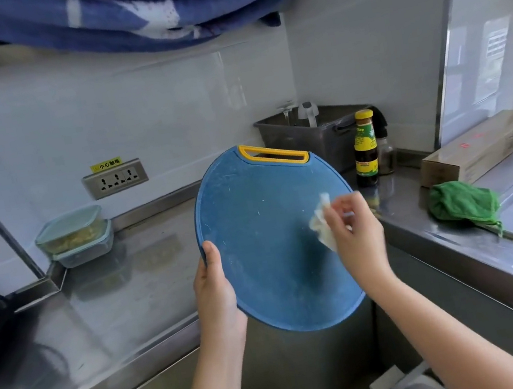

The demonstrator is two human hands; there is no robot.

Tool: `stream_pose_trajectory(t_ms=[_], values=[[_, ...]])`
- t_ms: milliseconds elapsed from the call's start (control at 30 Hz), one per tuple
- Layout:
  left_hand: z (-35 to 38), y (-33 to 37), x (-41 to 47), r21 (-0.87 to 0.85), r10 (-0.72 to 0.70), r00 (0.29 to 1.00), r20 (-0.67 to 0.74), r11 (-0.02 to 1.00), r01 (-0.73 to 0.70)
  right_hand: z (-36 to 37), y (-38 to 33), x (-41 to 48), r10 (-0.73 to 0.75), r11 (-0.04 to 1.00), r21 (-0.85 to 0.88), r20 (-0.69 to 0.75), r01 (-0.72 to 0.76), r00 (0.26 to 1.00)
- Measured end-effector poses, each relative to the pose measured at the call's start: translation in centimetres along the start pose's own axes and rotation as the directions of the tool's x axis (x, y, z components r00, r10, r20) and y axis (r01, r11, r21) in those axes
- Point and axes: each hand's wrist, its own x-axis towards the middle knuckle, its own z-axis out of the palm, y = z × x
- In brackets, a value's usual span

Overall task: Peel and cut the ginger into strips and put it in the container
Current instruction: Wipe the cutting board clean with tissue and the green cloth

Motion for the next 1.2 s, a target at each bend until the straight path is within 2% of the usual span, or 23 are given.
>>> stream_pose_trajectory(t_ms=[67,200,300,367,433,467,500,533,567,600,667,733,800,867,900,967,1033,1100,1200], values=[[0.7,-0.3,-0.5,0.013,0.005,1.0,0.01,1.0,-0.005,2.6,-3.9,0.4,-0.118,0.989,0.09,0.033,0.115,0.992],[1.8,-0.2,-1.3,0.03,0.023,1.0,0.021,0.999,-0.024,7.6,-7.6,-1.5,-0.349,0.933,0.024,0.296,0.358,0.889],[1.4,0.5,-1.4,0.03,0.051,0.998,0.021,0.998,-0.052,8.9,-7.5,-2.3,-0.525,0.813,-0.109,0.289,0.572,0.801],[1.0,0.5,-1.3,0.021,0.061,0.998,0.022,0.998,-0.061,9.0,-7.0,-1.9,-0.603,0.72,-0.233,0.257,0.654,0.755],[1.0,0.3,-1.5,0.022,0.051,0.998,0.022,0.998,-0.051,8.7,-6.5,-1.7,-0.553,0.709,-0.339,0.276,0.618,0.786],[1.0,0.2,-1.7,0.035,0.045,0.998,0.035,0.998,-0.047,8.3,-6.2,-1.7,-0.467,0.75,-0.37,0.289,0.548,0.836],[1.1,0.0,-1.8,0.046,0.043,0.998,0.044,0.998,-0.045,7.6,-5.7,-1.3,-0.367,0.823,-0.361,0.253,0.439,0.895],[1.0,-0.2,-1.9,0.06,0.051,0.997,0.051,0.997,-0.054,6.5,-5.1,-0.5,-0.213,0.914,-0.313,0.171,0.258,0.962],[0.8,-0.3,-1.9,0.073,0.059,0.997,0.053,0.995,-0.062,5.2,-4.0,0.7,-0.021,0.958,-0.284,0.068,0.04,0.997],[0.6,-0.2,-2.0,0.078,0.066,0.996,0.058,0.994,-0.07,3.8,-3.1,2.1,0.114,0.942,-0.315,-0.024,-0.116,0.993],[-0.1,-0.1,-2.1,0.087,0.081,0.994,0.078,0.992,-0.087,1.2,-1.0,4.4,0.273,0.859,-0.403,-0.157,-0.314,0.949],[-0.3,0.0,-2.1,0.104,0.089,0.991,0.104,0.989,-0.1,0.3,-0.3,5.5,0.337,0.826,-0.423,-0.16,-0.373,0.928],[0.0,-0.2,-2.3,0.107,0.095,0.991,0.093,0.989,-0.104,1.1,-1.6,5.5,0.283,0.893,-0.329,-0.12,-0.307,0.952],[0.8,-0.3,-2.5,0.121,0.099,0.992,0.083,0.987,-0.108,3.0,-4.7,4.5,0.099,0.985,-0.133,-0.059,-0.106,0.993],[1.0,-0.6,-2.5,0.137,0.099,0.991,0.086,0.984,-0.11,4.2,-6.4,3.7,-0.03,0.995,-0.09,0.012,0.031,0.999],[1.4,-1.0,-2.7,0.16,0.077,0.992,0.101,0.983,-0.092,6.3,-9.1,2.0,-0.221,0.962,-0.124,0.17,0.243,0.96],[1.5,-1.2,-2.8,0.171,0.082,0.991,0.104,0.98,-0.099,7.7,-9.9,1.2,-0.349,0.869,-0.281,0.235,0.408,0.907],[1.3,-1.3,-3.0,0.174,0.093,0.991,0.101,0.979,-0.109,7.7,-9.4,1.4,-0.338,0.826,-0.394,0.227,0.403,0.913],[1.1,-1.4,-3.4,0.178,0.093,0.991,0.096,0.978,-0.109,6.2,-7.7,1.5,-0.211,0.872,-0.406,0.194,0.274,0.958]])
